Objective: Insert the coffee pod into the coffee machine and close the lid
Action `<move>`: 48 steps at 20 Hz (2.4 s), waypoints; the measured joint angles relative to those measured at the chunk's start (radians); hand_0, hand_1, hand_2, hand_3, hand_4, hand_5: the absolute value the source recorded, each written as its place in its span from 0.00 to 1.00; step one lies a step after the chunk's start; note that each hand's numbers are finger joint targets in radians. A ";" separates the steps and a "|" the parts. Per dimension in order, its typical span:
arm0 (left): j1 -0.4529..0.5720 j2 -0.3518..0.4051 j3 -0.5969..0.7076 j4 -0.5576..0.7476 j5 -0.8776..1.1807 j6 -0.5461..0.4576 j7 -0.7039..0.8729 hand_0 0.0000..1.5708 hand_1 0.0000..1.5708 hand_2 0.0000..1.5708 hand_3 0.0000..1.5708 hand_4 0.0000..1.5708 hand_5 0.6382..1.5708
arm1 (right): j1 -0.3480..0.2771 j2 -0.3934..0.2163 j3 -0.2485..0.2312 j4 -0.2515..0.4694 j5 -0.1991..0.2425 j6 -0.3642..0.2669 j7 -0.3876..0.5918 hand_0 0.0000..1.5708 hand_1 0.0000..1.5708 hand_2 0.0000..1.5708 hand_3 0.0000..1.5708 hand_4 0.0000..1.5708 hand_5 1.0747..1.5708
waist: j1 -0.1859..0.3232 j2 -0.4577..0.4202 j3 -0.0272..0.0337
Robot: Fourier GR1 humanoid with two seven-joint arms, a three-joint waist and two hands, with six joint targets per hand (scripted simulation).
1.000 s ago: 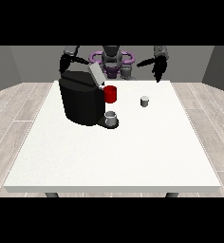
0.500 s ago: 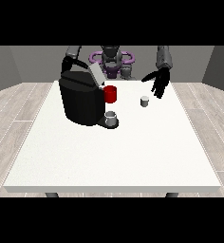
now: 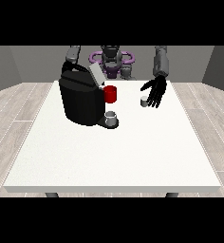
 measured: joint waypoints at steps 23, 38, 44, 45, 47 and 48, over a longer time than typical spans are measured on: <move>-0.134 -0.019 -0.125 0.267 -0.360 0.094 -0.080 0.58 0.58 0.67 0.61 0.26 1.00 | -0.052 0.012 -0.027 0.202 -0.021 0.025 -0.063 0.00 0.00 0.00 0.00 0.00 1.00 | 0.008 -0.014 0.0013; -0.244 -0.097 -0.051 0.273 -0.309 -0.033 -0.129 0.88 0.88 0.88 0.84 0.31 1.00 | -0.058 0.006 -0.052 0.348 0.014 -0.040 -0.065 0.00 0.00 0.00 0.00 0.00 1.00 | 0.050 -0.105 0.0002; -0.329 -0.112 -0.046 0.219 -0.290 -0.170 -0.076 0.85 0.85 0.86 0.84 0.38 1.00 | -0.042 -0.006 -0.069 0.424 0.017 -0.038 -0.104 0.00 0.00 0.00 0.00 0.00 1.00 | 0.060 -0.156 0.0007; -0.349 -0.116 -0.042 0.215 -0.287 -0.191 -0.059 0.85 0.85 0.87 0.86 0.36 1.00 | -0.045 -0.004 -0.064 0.429 0.022 -0.038 -0.101 0.00 0.00 0.00 0.00 0.00 1.00 | 0.057 -0.165 0.0006; -0.369 -0.131 -0.042 0.202 -0.289 -0.209 -0.032 0.85 0.85 0.87 0.86 0.36 1.00 | -0.048 -0.004 -0.060 0.429 0.024 -0.034 -0.092 0.00 0.00 0.00 0.00 0.00 1.00 | 0.050 -0.182 0.0006; -0.380 -0.126 -0.036 0.199 -0.286 -0.221 -0.034 0.85 0.85 0.87 0.86 0.36 1.00 | -0.044 0.002 -0.052 0.427 0.028 -0.034 -0.094 0.00 0.00 0.00 0.00 0.00 1.00 | 0.044 -0.183 0.0005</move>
